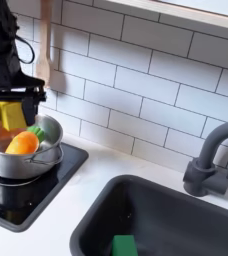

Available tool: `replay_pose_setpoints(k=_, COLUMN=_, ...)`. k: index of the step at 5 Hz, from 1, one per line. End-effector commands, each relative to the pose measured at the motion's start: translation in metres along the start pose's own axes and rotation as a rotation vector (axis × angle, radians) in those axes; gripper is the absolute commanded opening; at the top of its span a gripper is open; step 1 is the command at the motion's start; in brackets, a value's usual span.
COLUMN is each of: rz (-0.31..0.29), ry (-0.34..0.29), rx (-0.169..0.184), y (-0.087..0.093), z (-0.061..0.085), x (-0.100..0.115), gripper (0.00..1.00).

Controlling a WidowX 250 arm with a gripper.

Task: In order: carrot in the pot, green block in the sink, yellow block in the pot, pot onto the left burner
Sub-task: 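Put the yellow block in the pot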

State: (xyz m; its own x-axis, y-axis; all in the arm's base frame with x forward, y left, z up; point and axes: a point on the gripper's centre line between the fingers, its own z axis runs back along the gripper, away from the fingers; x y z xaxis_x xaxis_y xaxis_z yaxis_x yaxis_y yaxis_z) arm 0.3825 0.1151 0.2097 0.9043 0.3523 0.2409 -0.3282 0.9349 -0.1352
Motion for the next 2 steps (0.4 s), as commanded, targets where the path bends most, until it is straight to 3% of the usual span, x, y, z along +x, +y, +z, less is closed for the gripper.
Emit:
replay_pose_setpoints(k=1, rz=-0.001, ry=-0.031, rx=-0.003, y=-0.0007, z=0.0121, x=-0.0057, gripper=1.0)
replay_pose_setpoints(k=2, rz=0.002, ry=-0.039, rx=-0.02, y=-0.0029, z=0.0199, x=-0.013, gripper=1.0)
